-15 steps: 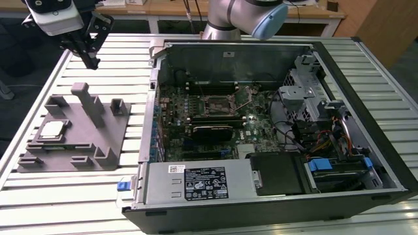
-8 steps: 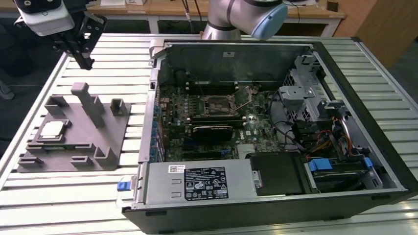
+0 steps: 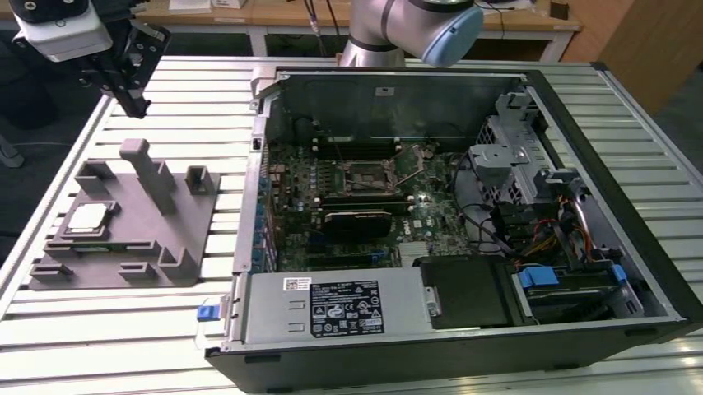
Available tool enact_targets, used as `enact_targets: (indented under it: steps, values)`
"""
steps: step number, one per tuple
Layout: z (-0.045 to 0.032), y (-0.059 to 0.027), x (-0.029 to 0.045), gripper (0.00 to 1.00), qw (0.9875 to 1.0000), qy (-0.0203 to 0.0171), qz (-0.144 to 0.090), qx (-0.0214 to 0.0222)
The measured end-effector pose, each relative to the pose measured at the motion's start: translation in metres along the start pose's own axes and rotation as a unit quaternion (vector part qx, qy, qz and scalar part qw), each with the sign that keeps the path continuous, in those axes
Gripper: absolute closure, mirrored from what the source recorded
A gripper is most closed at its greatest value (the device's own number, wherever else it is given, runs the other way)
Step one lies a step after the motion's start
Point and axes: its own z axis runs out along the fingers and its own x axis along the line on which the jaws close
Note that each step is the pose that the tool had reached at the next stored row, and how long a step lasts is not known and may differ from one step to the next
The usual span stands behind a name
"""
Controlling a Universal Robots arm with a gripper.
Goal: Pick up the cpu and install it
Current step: 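Reach for the cpu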
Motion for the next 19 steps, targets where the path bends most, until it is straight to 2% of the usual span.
enact_targets:
  steps: [13, 19]
  values:
    - [-0.0001, -0.0016, 0.0091, 0.89, 1.0000, 0.0000, 0.000, 0.0000]
    - [0.0041, -0.0034, 0.0134, 0.89, 1.0000, 0.0000, 0.000, 0.0000]
